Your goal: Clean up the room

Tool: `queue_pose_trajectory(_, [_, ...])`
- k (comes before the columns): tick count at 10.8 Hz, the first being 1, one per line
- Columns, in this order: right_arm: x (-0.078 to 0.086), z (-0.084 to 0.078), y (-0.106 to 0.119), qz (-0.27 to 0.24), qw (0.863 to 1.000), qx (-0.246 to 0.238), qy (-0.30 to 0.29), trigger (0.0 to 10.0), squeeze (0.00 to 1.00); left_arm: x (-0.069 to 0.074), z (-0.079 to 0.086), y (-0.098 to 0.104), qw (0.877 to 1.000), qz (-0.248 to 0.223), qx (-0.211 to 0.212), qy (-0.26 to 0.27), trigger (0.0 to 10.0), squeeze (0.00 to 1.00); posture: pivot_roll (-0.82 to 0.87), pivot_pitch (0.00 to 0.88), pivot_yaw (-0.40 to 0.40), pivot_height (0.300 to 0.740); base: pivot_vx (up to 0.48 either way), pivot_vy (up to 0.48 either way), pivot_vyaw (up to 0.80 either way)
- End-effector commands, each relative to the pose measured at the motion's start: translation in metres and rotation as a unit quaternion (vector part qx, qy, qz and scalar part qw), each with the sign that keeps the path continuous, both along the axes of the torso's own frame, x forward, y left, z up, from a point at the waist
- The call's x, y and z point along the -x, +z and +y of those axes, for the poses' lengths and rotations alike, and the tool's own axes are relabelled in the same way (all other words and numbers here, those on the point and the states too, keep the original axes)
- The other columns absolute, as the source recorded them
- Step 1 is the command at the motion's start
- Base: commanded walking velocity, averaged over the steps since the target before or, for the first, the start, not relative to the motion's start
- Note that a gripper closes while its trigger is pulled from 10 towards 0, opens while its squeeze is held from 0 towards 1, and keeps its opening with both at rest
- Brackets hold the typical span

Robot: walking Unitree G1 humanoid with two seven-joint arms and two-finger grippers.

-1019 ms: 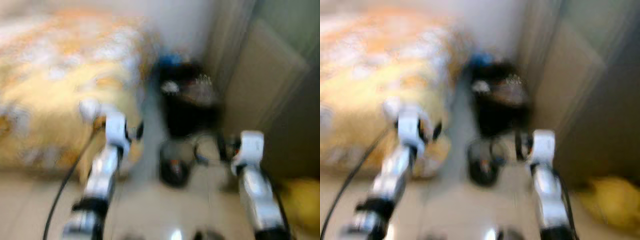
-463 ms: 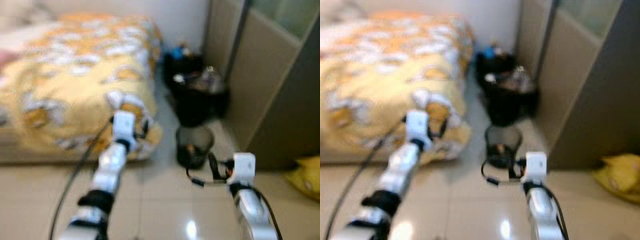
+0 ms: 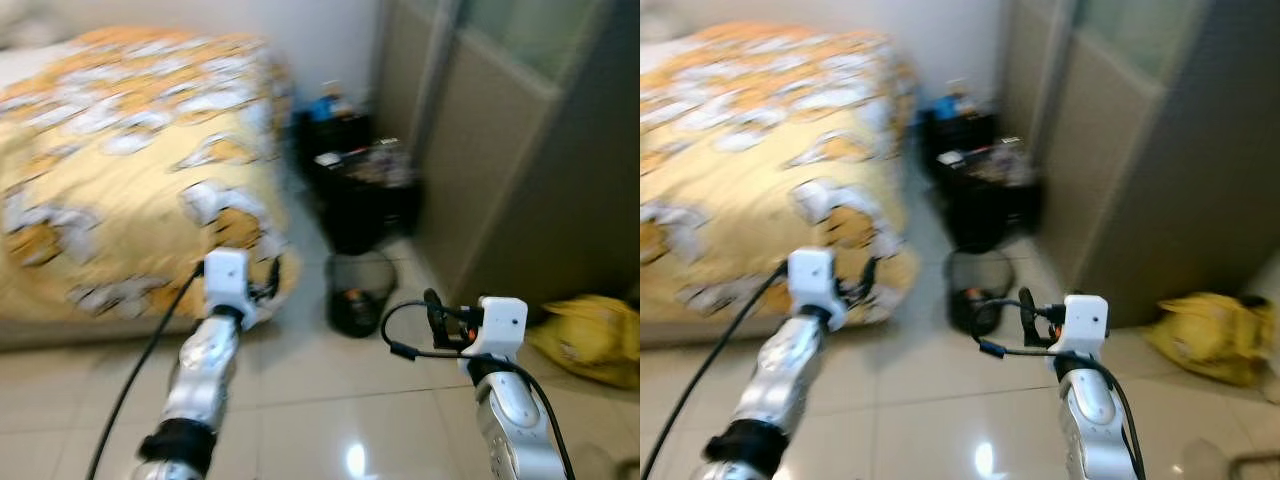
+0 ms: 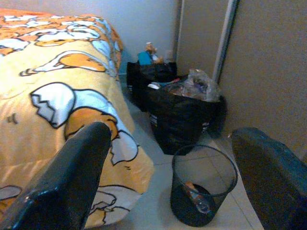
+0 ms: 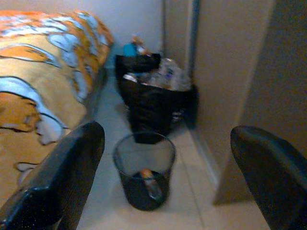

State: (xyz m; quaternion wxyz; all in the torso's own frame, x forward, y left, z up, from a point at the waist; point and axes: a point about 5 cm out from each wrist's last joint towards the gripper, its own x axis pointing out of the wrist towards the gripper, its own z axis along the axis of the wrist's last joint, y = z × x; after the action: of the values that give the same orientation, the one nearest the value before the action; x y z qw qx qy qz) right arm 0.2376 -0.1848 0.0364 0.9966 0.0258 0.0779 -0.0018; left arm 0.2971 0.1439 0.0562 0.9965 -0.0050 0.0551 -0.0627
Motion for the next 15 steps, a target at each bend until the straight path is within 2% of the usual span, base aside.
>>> queue_pose_trajectory(1, [-0.002, -0.001, 0.002, 0.0, 1.0, 0.001, 0.005, 10.0, 0.0, -0.009, -0.006, 0.011, 1.0, -0.018, 0.005, -0.004, 10.0, 0.0, -0.04, 0.0, 0.016, 0.736, 0.45, 0.0, 0.0])
queue_pose_trajectory(5, [-0.012, 0.005, 0.005, 0.001, 1.0, -0.001, 0.017, 10.0, 0.0, -0.017, -0.001, 0.021, 1.0, -0.028, -0.014, -0.001, 10.0, 0.0, -0.01, 0.0, 0.0, 0.736, 0.468, 0.0, 0.0])
queue_pose_trajectory(6, [-0.013, 0.004, 0.005, 0.002, 1.0, -0.001, 0.017, 10.0, 0.0, -0.015, -0.001, 0.022, 0.999, -0.03, -0.017, -0.004, 10.0, 0.0, -0.01, 0.0, 0.0, 0.736, 0.461, 0.0, 0.0])
queue_pose_trajectory(7, [-0.012, 0.0, 0.004, 0.003, 1.0, 0.009, 0.01, 10.0, 0.0, -0.009, 0.006, 0.02, 0.999, -0.026, -0.031, -0.001, 10.0, 0.0, -0.02, 0.0, 0.019, 0.736, 0.289, 0.386, 0.0])
queue_pose_trajectory(8, [-0.005, -0.012, 0.004, 0.004, 1.0, 0.031, 0.002, 10.0, 0.0, 0.006, 0.02, 0.019, 0.999, -0.021, -0.034, 0.001, 10.0, 0.0, 0.0, 0.0, 0.018, 0.736, 0.0, 0.48, 0.0])
queue_pose_trajectory(10, [0.024, -0.035, -0.005, 0.037, 0.998, 0.055, 0.001, 10.0, 0.0, 0.061, 0.037, 0.005, 0.998, 0.011, -0.033, -0.047, 10.0, 0.0, 0.02, 0.0, 0.005, 0.736, 0.0, 0.48, 0.0])
queue_pose_trajectory(11, [0.026, -0.039, -0.007, 0.043, 0.997, 0.058, -0.002, 10.0, 0.0, 0.065, 0.036, 0.004, 0.998, 0.015, -0.037, -0.05, 10.0, 0.0, 0.02, 0.0, 0.001, 0.736, 0.0, 0.48, 0.0])
queue_pose_trajectory(12, [0.019, -0.034, -0.009, 0.043, 0.998, 0.052, -0.003, 10.0, 0.0, 0.049, 0.039, 0.005, 0.999, 0.015, -0.033, -0.016, 10.0, 0.0, 0.02, 0.0, -0.002, 0.736, 0.0, 0.48, 0.0])
queue_pose_trajectory(13, [0.012, -0.028, -0.009, 0.044, 0.998, 0.047, 0.001, 10.0, 0.0, 0.036, 0.04, 0.007, 0.999, 0.017, -0.03, -0.005, 10.0, 0.0, 0.02, 0.0, -0.006, 0.736, 0.0, 0.48, -0.75])
queue_pose_trajectory(15, [0.007, -0.024, -0.008, 0.04, 0.998, 0.044, 0.003, 10.0, 0.0, 0.025, 0.042, 0.01, 0.998, 0.01, -0.059, 0.006, 10.0, 0.0, 0.02, 0.0, -0.007, 0.736, 0.0, 0.48, -0.38])
